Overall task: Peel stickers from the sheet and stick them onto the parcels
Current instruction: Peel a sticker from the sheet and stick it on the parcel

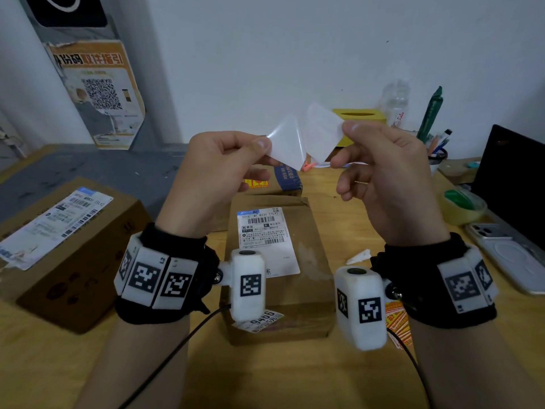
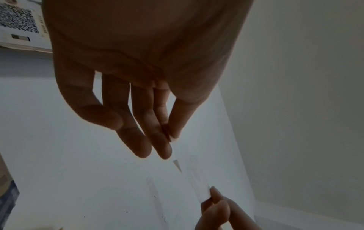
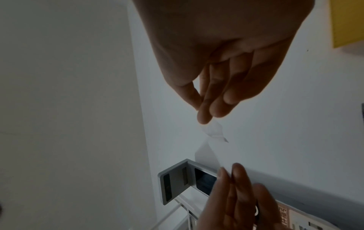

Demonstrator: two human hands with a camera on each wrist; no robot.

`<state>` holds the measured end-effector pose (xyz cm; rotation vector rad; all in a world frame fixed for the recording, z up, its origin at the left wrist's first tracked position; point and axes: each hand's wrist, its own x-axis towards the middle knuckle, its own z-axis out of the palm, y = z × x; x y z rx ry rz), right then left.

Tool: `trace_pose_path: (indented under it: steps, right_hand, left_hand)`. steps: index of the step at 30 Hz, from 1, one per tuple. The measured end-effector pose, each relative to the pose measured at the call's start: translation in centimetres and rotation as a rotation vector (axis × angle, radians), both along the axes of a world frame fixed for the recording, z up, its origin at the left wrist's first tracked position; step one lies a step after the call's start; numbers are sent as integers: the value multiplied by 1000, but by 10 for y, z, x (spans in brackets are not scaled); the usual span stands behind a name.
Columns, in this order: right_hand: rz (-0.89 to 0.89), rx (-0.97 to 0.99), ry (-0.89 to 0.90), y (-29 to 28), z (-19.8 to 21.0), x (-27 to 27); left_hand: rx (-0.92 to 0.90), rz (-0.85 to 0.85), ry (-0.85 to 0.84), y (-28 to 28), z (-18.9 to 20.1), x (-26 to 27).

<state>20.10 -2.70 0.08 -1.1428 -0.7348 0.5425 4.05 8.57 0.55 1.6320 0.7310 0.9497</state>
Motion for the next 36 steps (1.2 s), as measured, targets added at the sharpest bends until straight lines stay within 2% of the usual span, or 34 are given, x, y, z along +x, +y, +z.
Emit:
trace_pose_path:
  steps: [9,19,26,33,36]
  right_hand:
    - [-165,65,-40,1,0,4]
    - [-243,126,-6,-1,1,9]
    - [-288,116,-202,-5,4,6]
    - [-346,125,-339,-11,10,2]
    - [-336,111,-367,-11,10,0]
  left_hand:
    - [13,9,3,4,0,-1]
    - [16,23,51,3,-1,0]
    - [89,-69,162,-3,-7,6]
    - [83,-318,341,-21,-13,20]
    - [71,-368,405,-27,-13,22]
